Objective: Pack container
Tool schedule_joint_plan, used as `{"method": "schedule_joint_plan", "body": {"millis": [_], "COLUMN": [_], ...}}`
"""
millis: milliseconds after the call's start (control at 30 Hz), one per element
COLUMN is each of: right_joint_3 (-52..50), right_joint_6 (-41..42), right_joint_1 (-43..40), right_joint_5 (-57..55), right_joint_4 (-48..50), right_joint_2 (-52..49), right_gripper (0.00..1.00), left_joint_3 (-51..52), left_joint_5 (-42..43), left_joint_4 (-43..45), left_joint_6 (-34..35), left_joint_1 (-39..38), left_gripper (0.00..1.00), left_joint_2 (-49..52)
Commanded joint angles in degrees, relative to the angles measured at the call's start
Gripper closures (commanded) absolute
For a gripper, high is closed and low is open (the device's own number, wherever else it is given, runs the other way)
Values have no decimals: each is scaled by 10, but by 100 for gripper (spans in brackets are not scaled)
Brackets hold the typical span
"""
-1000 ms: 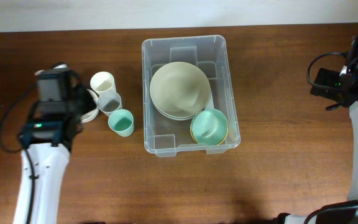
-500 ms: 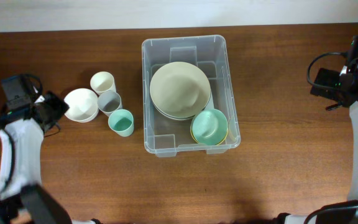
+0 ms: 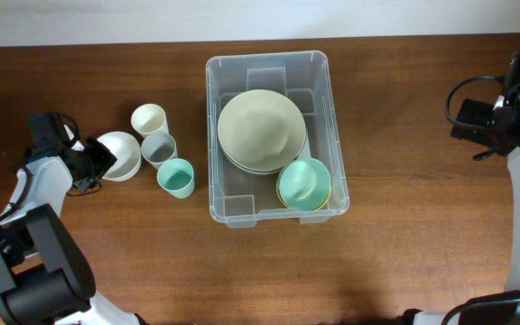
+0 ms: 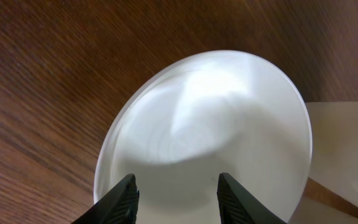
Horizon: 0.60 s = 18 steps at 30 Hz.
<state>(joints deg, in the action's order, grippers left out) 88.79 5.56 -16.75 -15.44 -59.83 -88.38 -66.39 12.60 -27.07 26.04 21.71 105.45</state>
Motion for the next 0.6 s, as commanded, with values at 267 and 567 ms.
{"method": "schedule_joint_plan", "body": {"millis": [267, 567], "right_joint_3": [2, 2], "right_joint_6": [1, 1], "right_joint_1": [-2, -2], "right_joint_5": [-7, -7], "right_joint_4": [0, 0], "right_joint_2": [-2, -2], "right_gripper": [1, 1], "left_joint_3": [-23, -48], "left_joint_5": [17, 25], "left_joint_4": [21, -9], "left_joint_6": [5, 4], "left_joint_1": [2, 2], "left_gripper": [58, 58], "left_joint_2": [-7, -85]}}
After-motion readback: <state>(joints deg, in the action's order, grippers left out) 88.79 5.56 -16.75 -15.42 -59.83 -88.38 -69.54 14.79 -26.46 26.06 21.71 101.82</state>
